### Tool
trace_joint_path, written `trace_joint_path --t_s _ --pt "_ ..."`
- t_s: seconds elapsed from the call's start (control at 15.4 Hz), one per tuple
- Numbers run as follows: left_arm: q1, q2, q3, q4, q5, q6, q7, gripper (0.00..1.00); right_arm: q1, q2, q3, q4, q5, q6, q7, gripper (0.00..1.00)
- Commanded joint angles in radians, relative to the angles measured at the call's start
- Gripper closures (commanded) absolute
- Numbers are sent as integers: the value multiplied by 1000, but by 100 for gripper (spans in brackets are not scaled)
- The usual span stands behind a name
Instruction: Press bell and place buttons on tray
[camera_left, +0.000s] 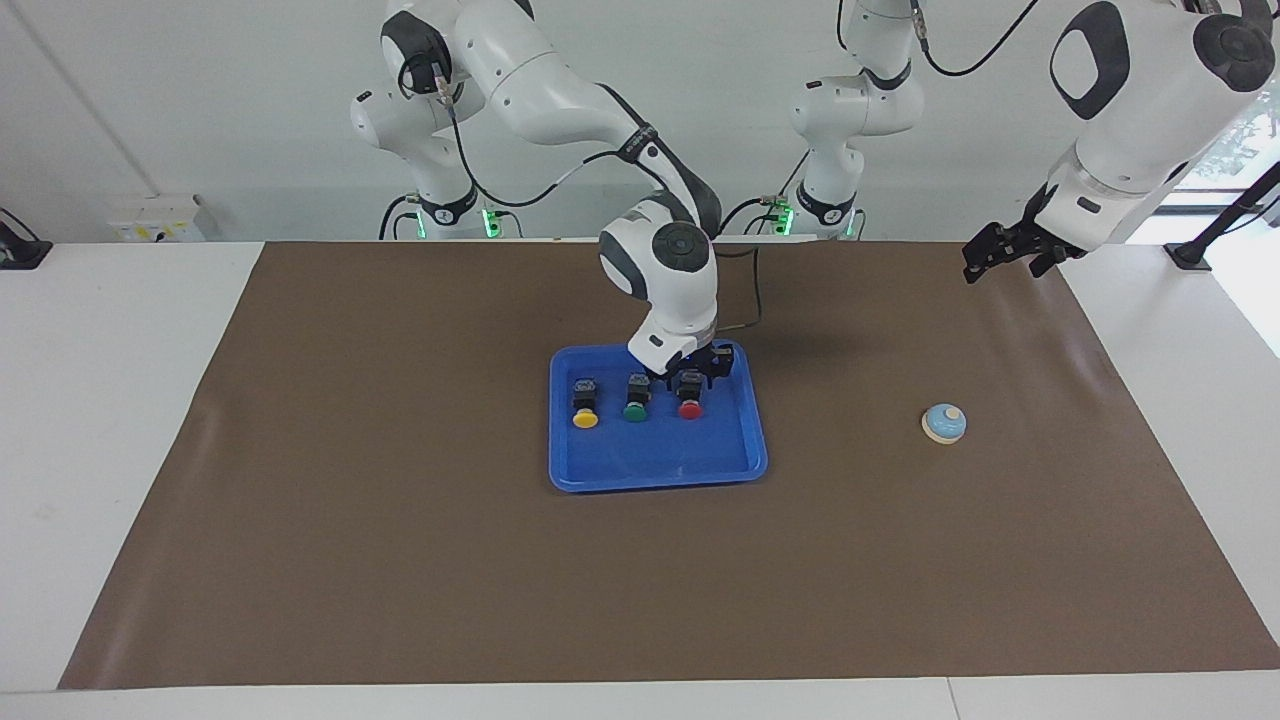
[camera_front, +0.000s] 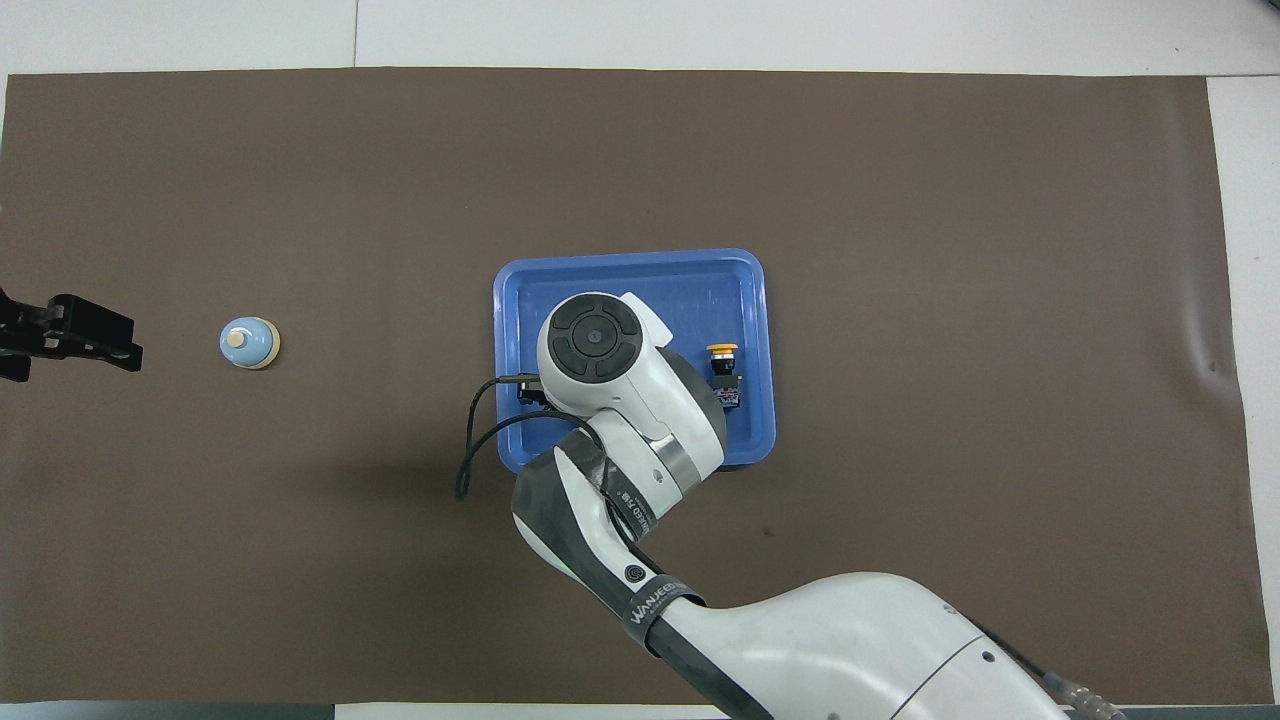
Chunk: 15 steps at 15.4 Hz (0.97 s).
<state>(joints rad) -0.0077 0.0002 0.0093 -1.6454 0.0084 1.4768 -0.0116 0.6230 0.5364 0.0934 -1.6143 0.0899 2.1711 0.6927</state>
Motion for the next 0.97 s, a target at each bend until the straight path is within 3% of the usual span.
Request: trace_joint_path --t_s 0.0,0.26,0.58,0.91 --pt "2 -20 0 -17 7 8 -7 0 -28 -61 -3 37 -18 -88 5 0" --pt "2 -20 0 -17 8 8 -7 0 -124 -189 -3 22 -21 -192 -76 0" --pt "2 -20 0 -17 8 8 -7 0 -285 -338 -4 8 -21 -378 -401 0" --pt "0 -20 0 -17 7 8 -7 0 -434 -479 -4 -65 -24 -468 -622 0"
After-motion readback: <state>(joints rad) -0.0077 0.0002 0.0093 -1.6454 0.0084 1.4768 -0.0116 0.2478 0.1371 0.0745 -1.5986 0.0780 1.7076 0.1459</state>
